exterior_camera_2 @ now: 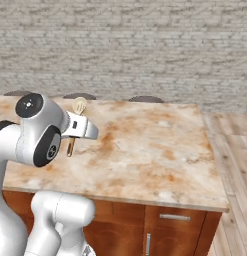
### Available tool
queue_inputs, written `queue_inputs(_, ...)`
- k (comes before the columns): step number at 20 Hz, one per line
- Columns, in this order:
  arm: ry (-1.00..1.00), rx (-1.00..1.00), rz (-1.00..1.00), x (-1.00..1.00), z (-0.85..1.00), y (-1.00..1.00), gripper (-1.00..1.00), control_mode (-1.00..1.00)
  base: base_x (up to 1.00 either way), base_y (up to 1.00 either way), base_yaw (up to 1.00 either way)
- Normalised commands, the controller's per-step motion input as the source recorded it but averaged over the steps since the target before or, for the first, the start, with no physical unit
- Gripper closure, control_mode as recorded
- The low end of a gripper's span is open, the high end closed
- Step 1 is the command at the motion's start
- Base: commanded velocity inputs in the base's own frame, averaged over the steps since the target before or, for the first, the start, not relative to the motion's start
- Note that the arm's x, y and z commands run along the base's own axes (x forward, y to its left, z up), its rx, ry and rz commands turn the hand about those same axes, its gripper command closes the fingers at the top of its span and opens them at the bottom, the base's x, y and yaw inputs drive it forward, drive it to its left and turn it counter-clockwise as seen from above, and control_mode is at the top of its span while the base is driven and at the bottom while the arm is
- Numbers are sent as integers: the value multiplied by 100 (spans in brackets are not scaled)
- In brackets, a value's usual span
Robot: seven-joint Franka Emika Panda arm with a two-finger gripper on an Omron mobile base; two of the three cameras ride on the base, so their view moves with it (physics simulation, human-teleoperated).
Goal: Organize the utensils by type. Pick up the wooden spoons from the counter and place them in the open cabinet. Then pick up the metallic utensils from the counter and place them in the open drawer.
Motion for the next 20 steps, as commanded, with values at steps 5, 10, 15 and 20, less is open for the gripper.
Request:
queue_inputs(5,0,0,0,0,0,0,100,100,-67,-1,-5)
queue_inputs(10,0,0,0,0,0,0,100,100,-16,0,-2)
queue_inputs(15,0,0,0,0,0,0,100,100,-24,0,-52)
queue_inputs(20,0,0,0,0,0,0,100,100,-22,-7,-78)
